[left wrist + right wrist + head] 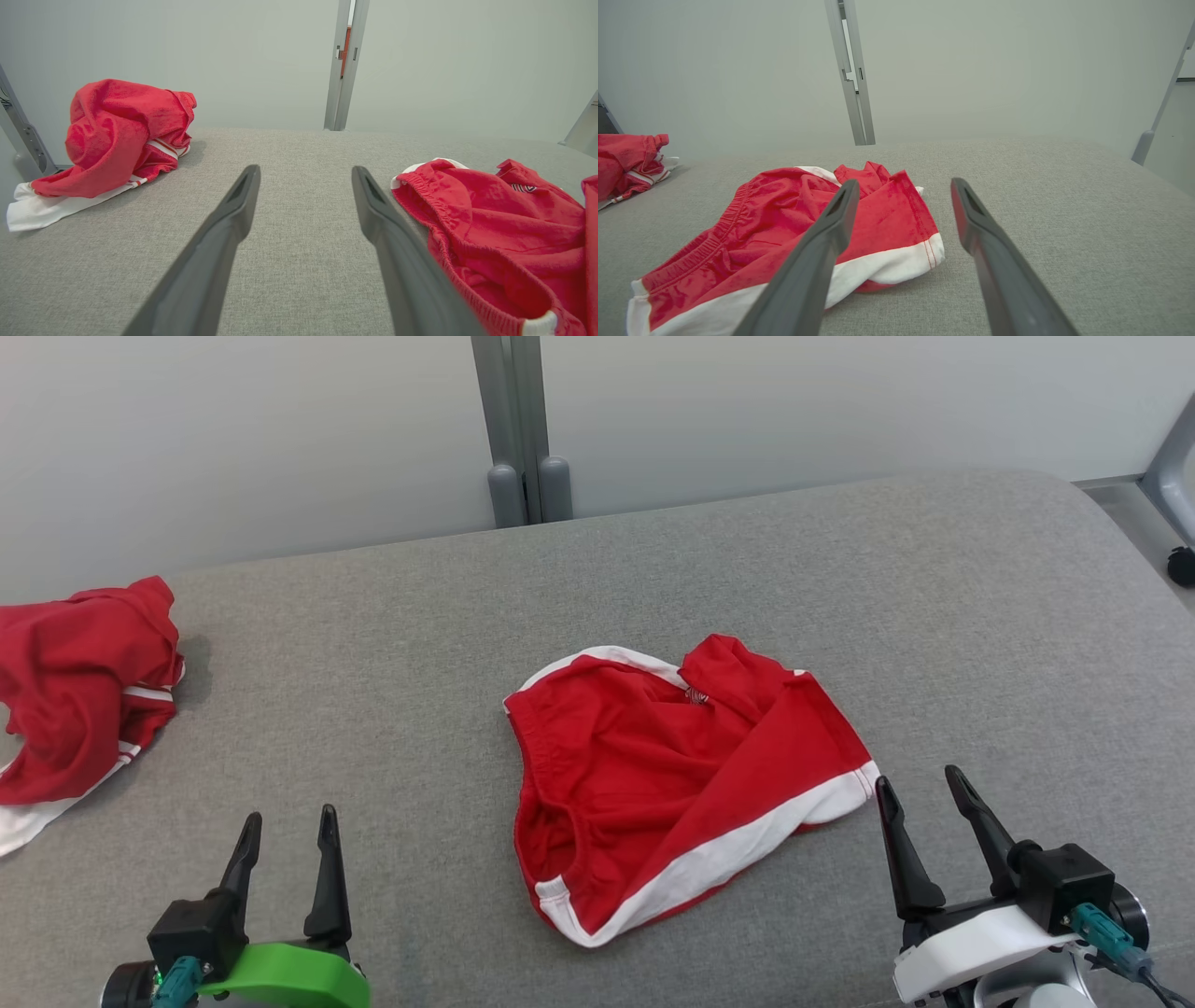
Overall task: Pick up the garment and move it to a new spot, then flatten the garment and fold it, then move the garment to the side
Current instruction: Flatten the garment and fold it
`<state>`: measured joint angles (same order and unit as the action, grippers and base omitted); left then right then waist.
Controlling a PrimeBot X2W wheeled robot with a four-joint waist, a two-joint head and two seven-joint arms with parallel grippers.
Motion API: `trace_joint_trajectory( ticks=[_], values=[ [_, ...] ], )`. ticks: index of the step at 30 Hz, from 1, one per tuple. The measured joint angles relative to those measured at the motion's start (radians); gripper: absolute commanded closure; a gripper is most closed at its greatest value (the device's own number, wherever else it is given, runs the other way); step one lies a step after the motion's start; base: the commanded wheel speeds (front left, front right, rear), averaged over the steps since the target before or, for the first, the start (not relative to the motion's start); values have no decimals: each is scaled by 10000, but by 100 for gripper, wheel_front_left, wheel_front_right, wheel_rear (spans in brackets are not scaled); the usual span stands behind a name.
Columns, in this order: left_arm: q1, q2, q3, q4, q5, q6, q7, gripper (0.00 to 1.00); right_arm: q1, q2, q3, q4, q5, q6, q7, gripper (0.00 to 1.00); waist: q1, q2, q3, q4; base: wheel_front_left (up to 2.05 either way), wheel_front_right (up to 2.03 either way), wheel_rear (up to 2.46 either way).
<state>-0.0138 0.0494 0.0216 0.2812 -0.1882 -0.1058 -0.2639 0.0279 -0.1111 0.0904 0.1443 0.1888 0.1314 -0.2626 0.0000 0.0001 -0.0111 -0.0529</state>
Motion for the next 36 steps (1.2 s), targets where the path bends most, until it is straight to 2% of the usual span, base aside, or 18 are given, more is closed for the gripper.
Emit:
trace_joint_trajectory(
  ticks=[21, 31, 36],
  values=[
    [59, 0, -50, -29, 50, -2, 0, 0, 47, 59, -31, 94, -21, 0, 0, 0, 0, 0, -56, 79, 0, 0, 0],
    [-622, 8, -2061, 481, 435, -213, 0, 0, -650, -328, -155, 1039, -111, 0, 0, 0, 0, 0, 102, 26, 0, 0, 0],
    [-1151, 238, -3733, 867, 458, -232, 0, 0, -1214, -629, -144, 2069, -150, 0, 0, 0, 0, 0, 252, -70, 0, 0, 0]
  ],
)
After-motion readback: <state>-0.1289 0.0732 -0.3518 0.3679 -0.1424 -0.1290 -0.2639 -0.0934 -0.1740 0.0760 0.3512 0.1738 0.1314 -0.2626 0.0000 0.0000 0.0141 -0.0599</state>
